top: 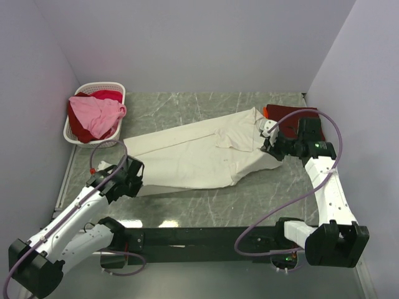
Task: Fold and stack the t-shirts
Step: Fold the tshirt
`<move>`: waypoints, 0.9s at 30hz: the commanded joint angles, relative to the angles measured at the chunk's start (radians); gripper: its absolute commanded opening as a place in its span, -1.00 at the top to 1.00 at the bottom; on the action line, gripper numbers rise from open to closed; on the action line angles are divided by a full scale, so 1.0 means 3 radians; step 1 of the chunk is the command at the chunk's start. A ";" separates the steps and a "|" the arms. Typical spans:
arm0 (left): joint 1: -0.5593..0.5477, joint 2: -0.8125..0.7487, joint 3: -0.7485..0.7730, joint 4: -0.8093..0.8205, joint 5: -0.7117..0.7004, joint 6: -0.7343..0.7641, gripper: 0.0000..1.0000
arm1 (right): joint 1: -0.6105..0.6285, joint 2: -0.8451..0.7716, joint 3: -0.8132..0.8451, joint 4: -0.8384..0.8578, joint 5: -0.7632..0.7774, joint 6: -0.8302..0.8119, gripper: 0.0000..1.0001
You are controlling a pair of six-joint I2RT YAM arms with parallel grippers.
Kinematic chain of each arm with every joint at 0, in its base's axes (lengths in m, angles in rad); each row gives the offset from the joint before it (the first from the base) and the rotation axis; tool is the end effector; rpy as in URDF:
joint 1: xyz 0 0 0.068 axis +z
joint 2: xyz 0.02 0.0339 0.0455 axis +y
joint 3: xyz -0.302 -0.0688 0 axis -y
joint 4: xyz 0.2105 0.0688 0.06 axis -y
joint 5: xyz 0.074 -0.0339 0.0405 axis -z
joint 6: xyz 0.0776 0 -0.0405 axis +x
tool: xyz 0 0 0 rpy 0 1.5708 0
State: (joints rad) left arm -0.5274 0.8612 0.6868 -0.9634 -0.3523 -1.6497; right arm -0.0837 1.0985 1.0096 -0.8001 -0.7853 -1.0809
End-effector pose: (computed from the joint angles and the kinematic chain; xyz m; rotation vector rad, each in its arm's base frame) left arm 0.1021 -0.0285 0.2319 -1.4802 2.1623 -0.2941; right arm 0.1828 0.0397 0.3234 -1.3036 1.7346 0.3238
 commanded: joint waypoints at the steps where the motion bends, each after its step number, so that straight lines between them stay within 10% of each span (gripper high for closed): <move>1: 0.0127 -0.0012 0.0144 0.0062 0.0019 0.0196 0.99 | -0.0028 0.0076 0.0250 0.0269 -0.0133 0.0157 1.00; 27: 0.0894 0.0432 0.0334 0.0542 0.0264 0.0810 0.99 | -0.0023 0.1348 0.1471 0.0458 -0.0415 0.0724 1.00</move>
State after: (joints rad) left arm -0.2741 0.9745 0.7422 -0.8452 -0.2836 -1.4471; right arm -0.0860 1.4605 1.3788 -0.6754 -0.8768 -0.8906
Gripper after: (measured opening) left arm 0.013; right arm 0.051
